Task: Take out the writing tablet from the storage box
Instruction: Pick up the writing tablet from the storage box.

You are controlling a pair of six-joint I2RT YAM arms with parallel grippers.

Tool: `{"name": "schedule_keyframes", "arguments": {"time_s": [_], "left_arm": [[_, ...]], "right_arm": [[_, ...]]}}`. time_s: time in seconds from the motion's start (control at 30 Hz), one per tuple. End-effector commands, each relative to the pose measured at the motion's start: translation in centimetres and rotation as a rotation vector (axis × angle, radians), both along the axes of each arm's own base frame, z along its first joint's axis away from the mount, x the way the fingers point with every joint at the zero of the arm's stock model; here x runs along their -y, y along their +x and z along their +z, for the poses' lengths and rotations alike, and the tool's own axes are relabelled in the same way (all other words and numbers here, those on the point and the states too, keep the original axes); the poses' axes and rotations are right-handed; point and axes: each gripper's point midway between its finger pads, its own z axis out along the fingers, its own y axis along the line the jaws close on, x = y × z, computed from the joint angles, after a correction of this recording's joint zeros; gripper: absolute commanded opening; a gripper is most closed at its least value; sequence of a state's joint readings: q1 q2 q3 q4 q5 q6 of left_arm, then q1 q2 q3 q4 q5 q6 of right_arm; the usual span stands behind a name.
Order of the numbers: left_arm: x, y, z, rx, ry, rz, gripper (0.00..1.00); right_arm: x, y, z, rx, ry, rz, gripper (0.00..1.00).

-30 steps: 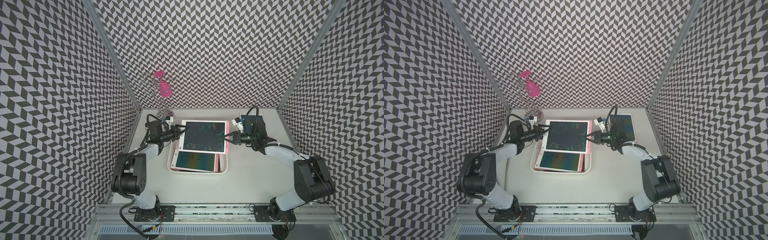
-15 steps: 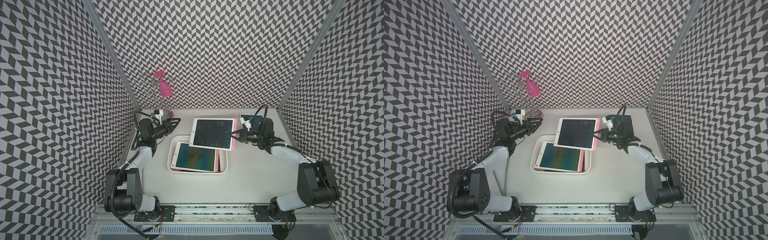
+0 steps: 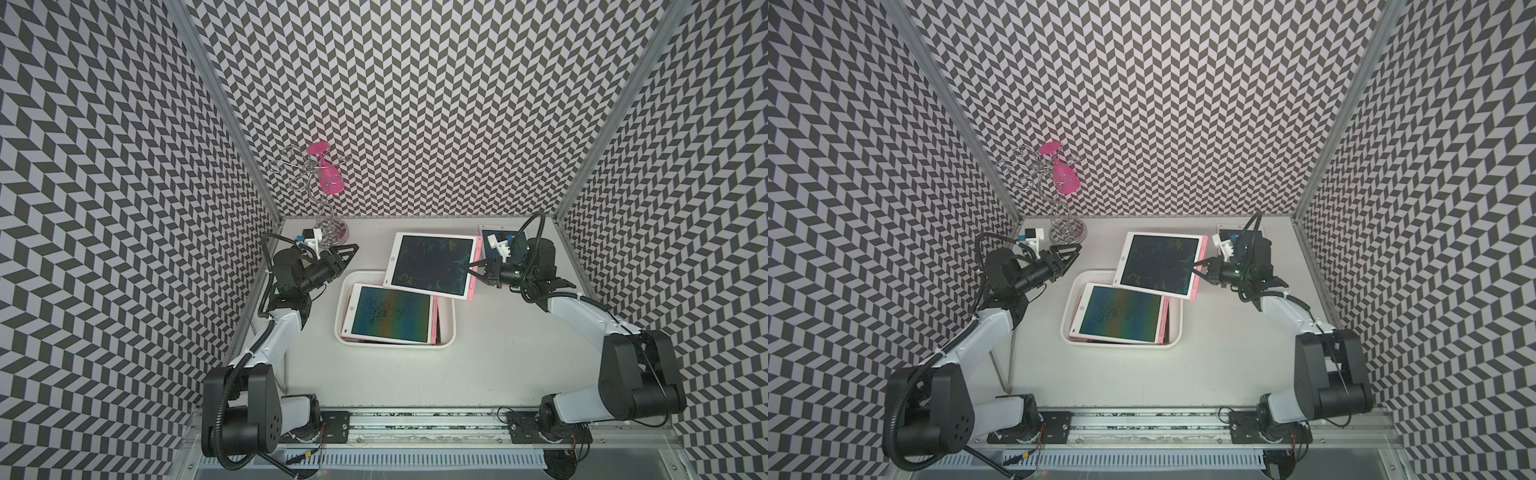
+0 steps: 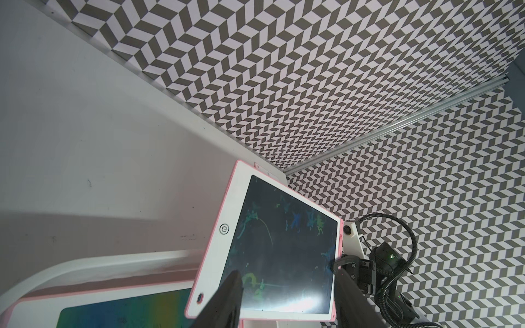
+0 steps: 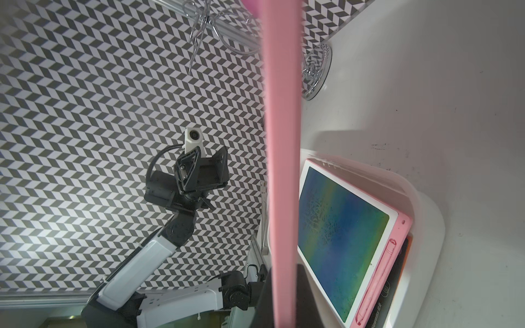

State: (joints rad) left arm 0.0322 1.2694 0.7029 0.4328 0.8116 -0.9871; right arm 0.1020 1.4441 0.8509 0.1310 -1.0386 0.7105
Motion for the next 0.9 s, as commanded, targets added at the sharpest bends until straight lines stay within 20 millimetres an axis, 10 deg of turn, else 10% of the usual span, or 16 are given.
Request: {"name": "schedule_keyframes", "arguments": {"time_s": [0.0, 0.37, 0.87], "left_arm": [[1.8, -1.0, -0.4, 0.0, -0.012, -0.027, 0.54], [10.4, -3.2, -1.6, -0.027, -0.078, -0.141, 0.54], [14.8, -4.5, 0.4, 0.026, -0.15, -0.185, 0.55]], "right_arm": [[0.5, 0.7, 3.5, 0.121, 0.043, -0.057, 0.0], [2.1, 2.3, 4.8, 0.07, 0.157, -0.254, 0.0], [3.7, 1.9, 5.2, 0.054, 0.263, -0.396, 0.0]]}}
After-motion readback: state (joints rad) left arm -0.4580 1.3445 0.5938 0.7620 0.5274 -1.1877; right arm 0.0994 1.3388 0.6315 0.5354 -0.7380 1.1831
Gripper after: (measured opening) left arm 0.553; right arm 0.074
